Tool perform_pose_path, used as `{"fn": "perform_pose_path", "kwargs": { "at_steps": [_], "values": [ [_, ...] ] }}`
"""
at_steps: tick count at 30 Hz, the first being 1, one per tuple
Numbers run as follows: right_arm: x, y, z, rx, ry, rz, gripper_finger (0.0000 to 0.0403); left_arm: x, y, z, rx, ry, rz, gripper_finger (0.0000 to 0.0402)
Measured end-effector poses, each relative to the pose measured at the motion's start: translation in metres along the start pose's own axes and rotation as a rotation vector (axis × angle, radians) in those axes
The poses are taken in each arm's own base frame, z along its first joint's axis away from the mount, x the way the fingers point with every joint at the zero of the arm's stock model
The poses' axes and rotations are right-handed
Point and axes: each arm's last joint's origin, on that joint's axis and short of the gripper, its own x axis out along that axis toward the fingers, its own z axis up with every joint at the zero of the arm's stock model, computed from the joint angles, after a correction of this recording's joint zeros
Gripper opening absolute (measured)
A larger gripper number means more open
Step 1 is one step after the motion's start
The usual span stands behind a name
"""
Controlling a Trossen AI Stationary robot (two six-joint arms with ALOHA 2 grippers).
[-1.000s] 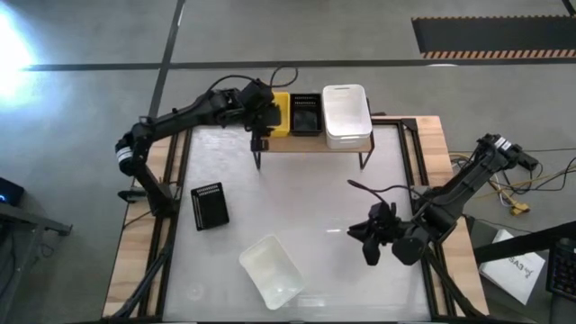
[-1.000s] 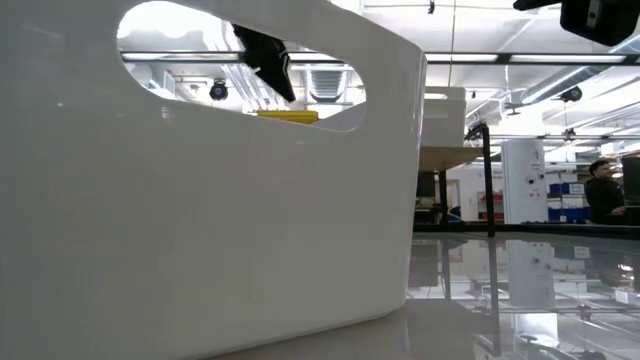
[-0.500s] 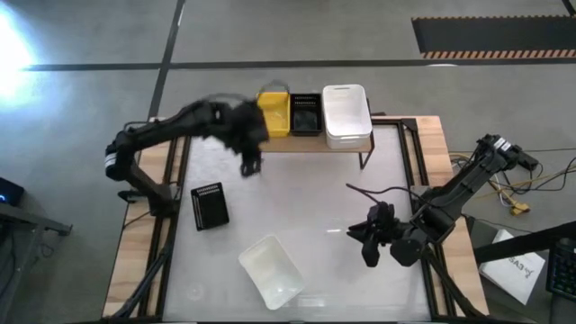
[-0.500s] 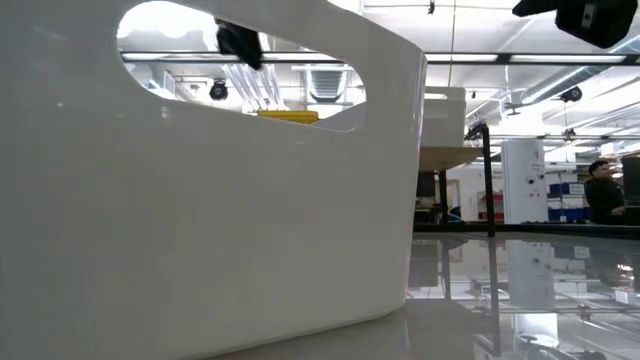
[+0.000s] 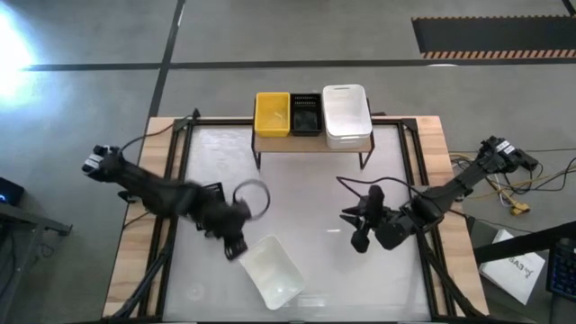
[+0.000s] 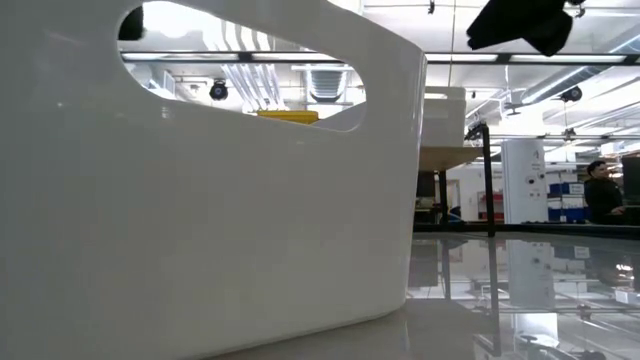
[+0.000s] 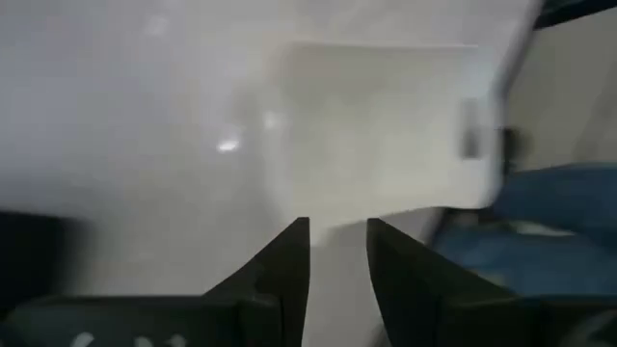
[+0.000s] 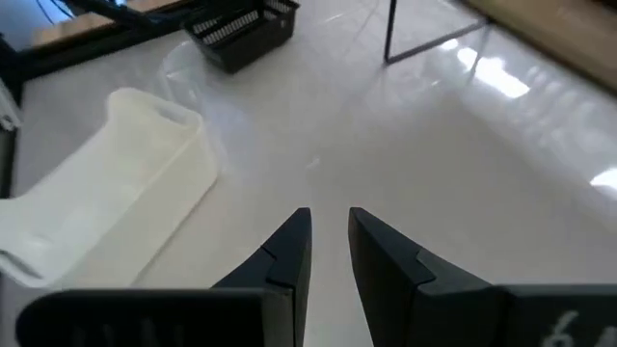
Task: Stack baskets on shelf by color
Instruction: Stack the black bin on top of the black bins on the shelf
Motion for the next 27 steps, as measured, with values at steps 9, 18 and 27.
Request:
{"fn": "perform_pose_path", "kwargs": {
  "at_steps": [9,18,27],
  "values": [
    [0.004,-0.005,0.004,-0.112,0.003,-0.020,0.0066,0.043,-0.005,-0.044,-0.280,0.120,0.228,0.0088],
    [-0.001,-0.003,0.002,-0.171,0.123,0.144,0.0066,0.036,0.054,-0.049,-0.056,0.276,0.526,0.0137],
    [-0.020,-0.016,0.003,0.000,0.168,0.155,0.0066,0.061,0.090,-0.062,0.261,0.287,0.432,0.0238]
  ]
}}
